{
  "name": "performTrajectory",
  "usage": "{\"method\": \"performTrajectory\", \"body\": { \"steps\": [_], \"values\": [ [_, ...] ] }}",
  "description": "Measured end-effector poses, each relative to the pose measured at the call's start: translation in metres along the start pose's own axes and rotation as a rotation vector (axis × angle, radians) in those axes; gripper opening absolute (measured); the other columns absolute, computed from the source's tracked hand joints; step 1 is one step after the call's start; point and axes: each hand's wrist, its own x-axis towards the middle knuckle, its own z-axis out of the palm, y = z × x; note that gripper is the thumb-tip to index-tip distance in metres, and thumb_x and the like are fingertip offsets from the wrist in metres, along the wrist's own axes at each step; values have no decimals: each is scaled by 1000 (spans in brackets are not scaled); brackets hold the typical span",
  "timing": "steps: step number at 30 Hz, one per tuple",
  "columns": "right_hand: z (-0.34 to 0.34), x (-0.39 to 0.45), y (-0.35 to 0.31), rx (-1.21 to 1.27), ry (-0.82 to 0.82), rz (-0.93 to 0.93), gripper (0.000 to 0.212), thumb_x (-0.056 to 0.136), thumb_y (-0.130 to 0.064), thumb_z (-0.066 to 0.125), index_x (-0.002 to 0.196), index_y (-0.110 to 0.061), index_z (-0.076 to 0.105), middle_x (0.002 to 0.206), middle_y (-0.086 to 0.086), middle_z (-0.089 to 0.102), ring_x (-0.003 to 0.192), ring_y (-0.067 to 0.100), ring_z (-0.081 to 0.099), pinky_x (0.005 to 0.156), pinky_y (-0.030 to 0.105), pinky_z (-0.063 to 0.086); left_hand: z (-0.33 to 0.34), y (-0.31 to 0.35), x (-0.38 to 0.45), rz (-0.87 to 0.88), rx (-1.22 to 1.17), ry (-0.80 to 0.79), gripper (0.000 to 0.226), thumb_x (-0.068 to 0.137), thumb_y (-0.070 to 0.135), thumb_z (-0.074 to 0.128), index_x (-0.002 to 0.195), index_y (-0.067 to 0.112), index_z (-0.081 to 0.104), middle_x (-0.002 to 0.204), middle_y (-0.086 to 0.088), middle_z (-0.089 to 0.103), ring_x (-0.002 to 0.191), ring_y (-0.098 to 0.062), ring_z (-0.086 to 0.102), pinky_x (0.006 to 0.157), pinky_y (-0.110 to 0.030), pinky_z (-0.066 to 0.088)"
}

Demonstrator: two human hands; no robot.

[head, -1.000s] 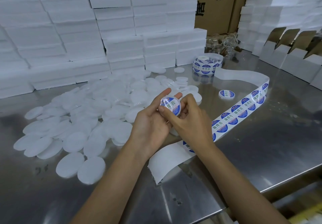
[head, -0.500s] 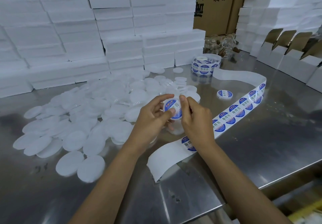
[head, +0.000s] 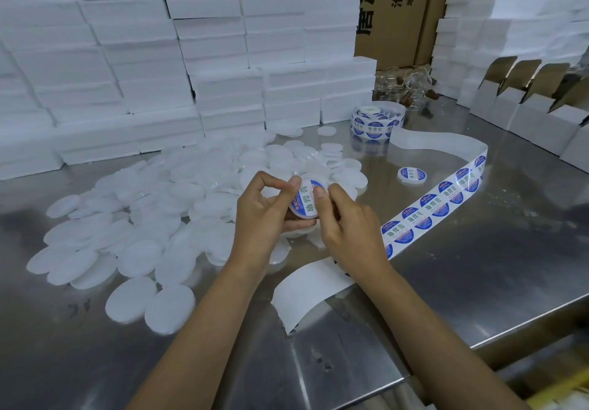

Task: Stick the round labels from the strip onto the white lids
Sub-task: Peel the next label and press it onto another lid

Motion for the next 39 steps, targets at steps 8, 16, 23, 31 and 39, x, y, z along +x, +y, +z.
{"method": "performTrajectory", "body": {
  "steps": [8, 16, 23, 31, 39],
  "values": [
    [-7, 4, 12, 139, -84, 92, 45, 102, -43, 46, 72, -9, 45, 52, -5, 41, 51, 13, 38, 54, 33, 33, 1, -4, 0, -62, -4, -87, 27, 88, 9, 76, 115, 12, 69, 94, -16, 77, 88, -31, 77, 72, -30, 62],
    [-46, 33, 45, -54, -207, 286, 42, 106, -40, 39, 84, -8, 56, 73, 4, 55, 74, 25, 52, 71, 41, 43, 5, -12, 4, -39, 107, 42, 27, 99, 26, 63, 126, 24, 66, 107, -5, 76, 94, -19, 75, 71, -38, 64],
    [-110, 93, 134, -497, -202, 671, 33, 104, -31, 33, 96, -8, 55, 92, 11, 57, 84, 27, 56, 76, 33, 40, 13, -16, 4, 76, 337, 13, 31, 105, 8, 45, 125, 27, 59, 104, -1, 72, 92, -19, 71, 65, -30, 62],
    [-101, 88, 162, -605, -213, 690, 34, 102, -37, 43, 82, -12, 56, 82, 7, 62, 70, 21, 55, 63, 30, 39, 10, -17, 4, 94, 366, 16, 29, 103, 2, 45, 118, 19, 63, 98, -3, 73, 85, -16, 71, 64, -25, 60],
    [-78, 46, 65, -315, -423, 308, 37, 87, -58, 61, 76, -23, 61, 78, -9, 66, 79, 14, 63, 72, 34, 51, 8, -14, 4, 159, 450, 59, 28, 102, 3, 44, 111, 20, 64, 95, 1, 73, 86, -8, 69, 72, -19, 57]
  ]
}}
